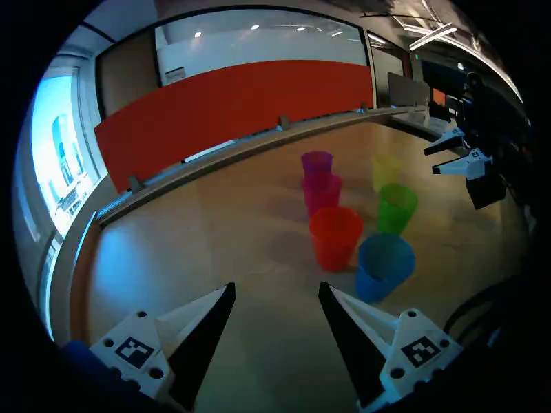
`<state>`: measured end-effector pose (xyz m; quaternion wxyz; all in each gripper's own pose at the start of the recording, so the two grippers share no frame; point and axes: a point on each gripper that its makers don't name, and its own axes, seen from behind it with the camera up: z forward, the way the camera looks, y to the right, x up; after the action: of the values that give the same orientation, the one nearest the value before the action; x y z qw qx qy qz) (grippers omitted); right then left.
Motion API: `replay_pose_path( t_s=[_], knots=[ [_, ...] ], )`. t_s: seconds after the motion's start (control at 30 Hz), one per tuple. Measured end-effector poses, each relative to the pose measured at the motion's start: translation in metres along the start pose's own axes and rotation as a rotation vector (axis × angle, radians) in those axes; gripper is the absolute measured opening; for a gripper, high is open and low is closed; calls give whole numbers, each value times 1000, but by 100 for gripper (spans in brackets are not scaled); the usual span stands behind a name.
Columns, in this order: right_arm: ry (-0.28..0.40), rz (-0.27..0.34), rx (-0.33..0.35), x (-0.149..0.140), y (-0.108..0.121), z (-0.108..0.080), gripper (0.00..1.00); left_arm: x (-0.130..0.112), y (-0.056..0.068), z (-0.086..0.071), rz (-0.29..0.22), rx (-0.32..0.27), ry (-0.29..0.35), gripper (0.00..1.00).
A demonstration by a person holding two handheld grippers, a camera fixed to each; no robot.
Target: Pour water
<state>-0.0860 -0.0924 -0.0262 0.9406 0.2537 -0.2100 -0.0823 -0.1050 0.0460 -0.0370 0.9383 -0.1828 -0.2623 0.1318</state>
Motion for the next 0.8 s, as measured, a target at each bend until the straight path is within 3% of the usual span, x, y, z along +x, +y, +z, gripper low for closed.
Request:
replay_pose_path(
  t_s=[0.27, 0.57, 0.8],
  knots=[
    [104, 56, -156, 26, 35, -11, 98, 15, -29, -7, -74, 111, 100, 89],
    [280, 155, -323, 54, 76, -34, 98, 26, -57, -18, -224, 215, 249, 90],
    [370, 182, -398, 70, 85, -48, 97, 45, -68, -34, -224, 300, 371, 89]
  ],
)
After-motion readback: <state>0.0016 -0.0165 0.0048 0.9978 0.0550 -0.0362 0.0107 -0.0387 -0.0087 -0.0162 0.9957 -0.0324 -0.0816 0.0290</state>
